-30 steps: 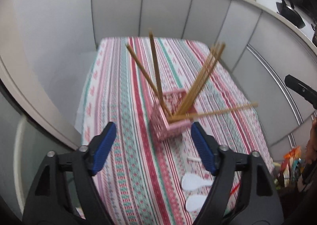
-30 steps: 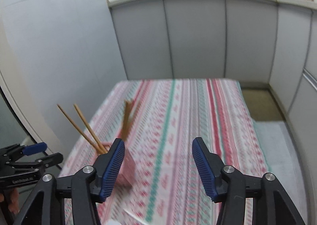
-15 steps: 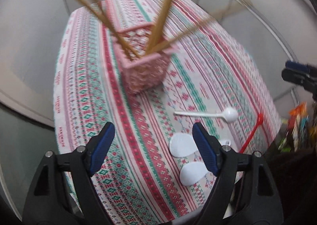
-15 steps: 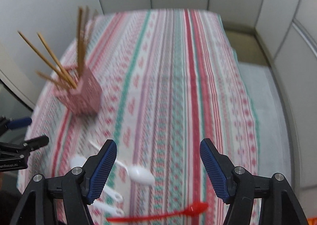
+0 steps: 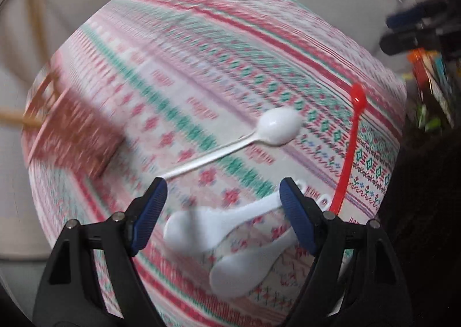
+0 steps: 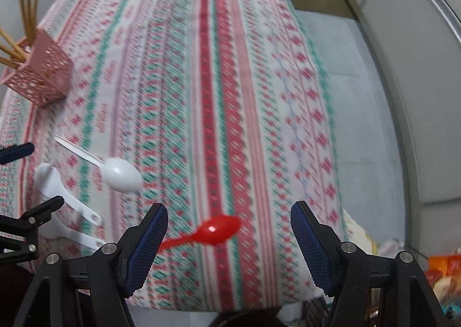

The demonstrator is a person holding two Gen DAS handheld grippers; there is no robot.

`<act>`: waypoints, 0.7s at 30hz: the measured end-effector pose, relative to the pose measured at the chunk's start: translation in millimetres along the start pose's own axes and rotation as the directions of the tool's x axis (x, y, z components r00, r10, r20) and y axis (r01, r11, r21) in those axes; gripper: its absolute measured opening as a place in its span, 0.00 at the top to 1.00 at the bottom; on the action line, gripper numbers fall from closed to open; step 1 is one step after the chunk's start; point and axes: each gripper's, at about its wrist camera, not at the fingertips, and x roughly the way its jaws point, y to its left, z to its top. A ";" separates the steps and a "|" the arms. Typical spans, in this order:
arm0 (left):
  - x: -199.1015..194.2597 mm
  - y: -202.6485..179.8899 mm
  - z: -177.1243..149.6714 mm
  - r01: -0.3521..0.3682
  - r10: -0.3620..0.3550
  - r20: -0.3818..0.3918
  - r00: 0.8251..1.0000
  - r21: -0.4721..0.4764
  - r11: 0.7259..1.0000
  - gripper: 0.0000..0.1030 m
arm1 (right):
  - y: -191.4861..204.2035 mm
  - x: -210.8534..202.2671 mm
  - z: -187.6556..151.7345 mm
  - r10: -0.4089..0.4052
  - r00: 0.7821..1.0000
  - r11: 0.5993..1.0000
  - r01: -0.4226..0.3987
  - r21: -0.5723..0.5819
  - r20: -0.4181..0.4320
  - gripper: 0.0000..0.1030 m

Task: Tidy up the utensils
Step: 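Move both grippers down toward the white spoon and the red spoon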

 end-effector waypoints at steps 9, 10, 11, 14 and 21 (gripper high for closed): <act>36.1 -19.0 31.7 0.045 -0.032 -0.085 0.996 0.151 0.988 0.44 | -15.3 2.8 -10.3 0.007 1.000 1.000 -0.007 0.025 -0.020 0.28; 39.5 -20.3 34.0 0.041 -0.028 -0.090 0.996 0.155 0.987 0.44 | -16.2 3.9 -10.6 0.007 1.000 1.000 -0.006 0.028 -0.023 0.28; 40.5 -21.3 36.1 0.044 -0.031 -0.085 0.996 0.157 0.987 0.44 | -18.1 5.8 -11.5 0.008 0.999 0.999 -0.007 0.033 -0.032 0.28; 43.4 -25.0 44.1 0.069 -0.056 -0.079 0.995 0.169 0.983 0.44 | -21.6 9.8 -13.5 0.011 0.999 0.999 -0.009 0.039 -0.046 0.28; 52.2 -29.7 60.5 0.140 -0.128 -0.079 0.989 0.163 0.977 0.56 | -22.0 10.9 -15.4 0.016 0.999 0.999 -0.014 0.040 -0.045 0.28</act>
